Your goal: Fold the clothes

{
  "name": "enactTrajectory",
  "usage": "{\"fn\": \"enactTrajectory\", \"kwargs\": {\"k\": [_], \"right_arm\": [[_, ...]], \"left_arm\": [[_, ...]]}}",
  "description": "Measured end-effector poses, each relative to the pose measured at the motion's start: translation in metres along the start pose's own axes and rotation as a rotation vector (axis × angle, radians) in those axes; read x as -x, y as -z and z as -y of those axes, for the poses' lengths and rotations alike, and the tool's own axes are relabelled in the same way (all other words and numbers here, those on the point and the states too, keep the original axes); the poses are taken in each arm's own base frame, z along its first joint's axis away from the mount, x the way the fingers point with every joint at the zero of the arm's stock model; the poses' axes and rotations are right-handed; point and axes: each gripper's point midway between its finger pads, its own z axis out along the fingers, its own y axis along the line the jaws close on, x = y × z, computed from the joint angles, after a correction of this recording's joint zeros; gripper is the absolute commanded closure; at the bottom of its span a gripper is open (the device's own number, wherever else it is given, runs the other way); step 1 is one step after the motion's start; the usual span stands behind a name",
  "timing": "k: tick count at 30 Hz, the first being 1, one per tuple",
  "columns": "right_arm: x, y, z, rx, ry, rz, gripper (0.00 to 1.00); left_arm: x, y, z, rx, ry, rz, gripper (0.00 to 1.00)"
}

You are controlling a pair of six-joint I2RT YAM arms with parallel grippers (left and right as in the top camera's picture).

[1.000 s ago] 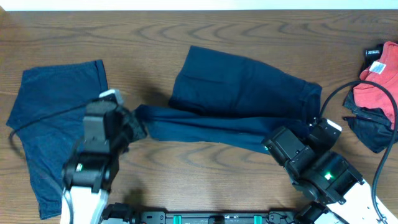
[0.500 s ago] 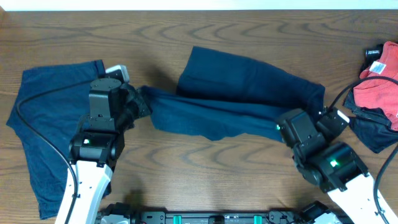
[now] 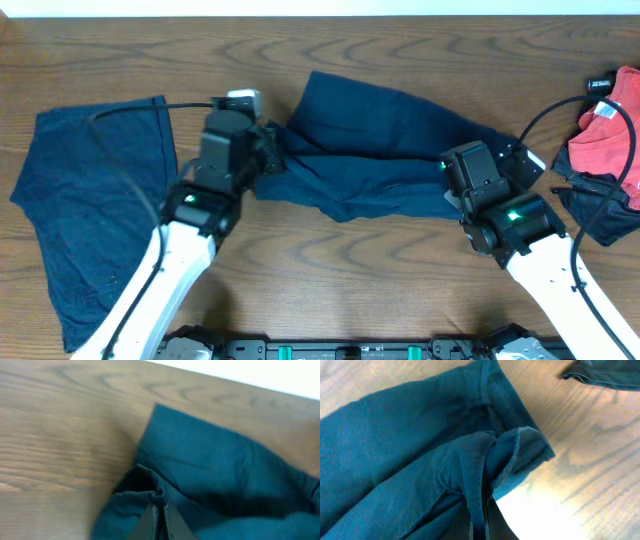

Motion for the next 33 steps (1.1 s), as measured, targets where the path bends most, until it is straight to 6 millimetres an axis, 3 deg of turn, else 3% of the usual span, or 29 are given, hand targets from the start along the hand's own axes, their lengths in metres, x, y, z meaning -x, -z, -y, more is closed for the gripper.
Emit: {"fn": "enactTrajectory", "kwargs": {"k": [4, 8, 16, 25, 33], "right_arm": [[0.01, -0.005, 0.002, 0.003, -0.048, 0.008, 0.99], [0.024, -0.012, 0.016, -0.032, -0.117, 0.007, 0.99], [0.039, -0.034, 0.041, -0.084, -0.237, -0.049, 0.99], [0.044, -0.044, 0.038, -0.057, -0.2, -0.073, 0.99], [0.065, -0.049, 0.03, 0.016, -0.121, -0.032, 0.99]], "left_arm": [[-0.016, -0.021, 0.008, -0.007, -0.022, -0.051, 0.94], [-0.02, -0.031, 0.006, 0.006, -0.025, -0.058, 0.94], [-0.003, -0.031, -0.01, 0.11, -0.026, 0.024, 0.94], [0.015, -0.029, -0.006, 0.115, -0.028, 0.097, 0.94], [0.041, -0.024, 0.007, 0.085, -0.082, 0.179, 0.94]]}}
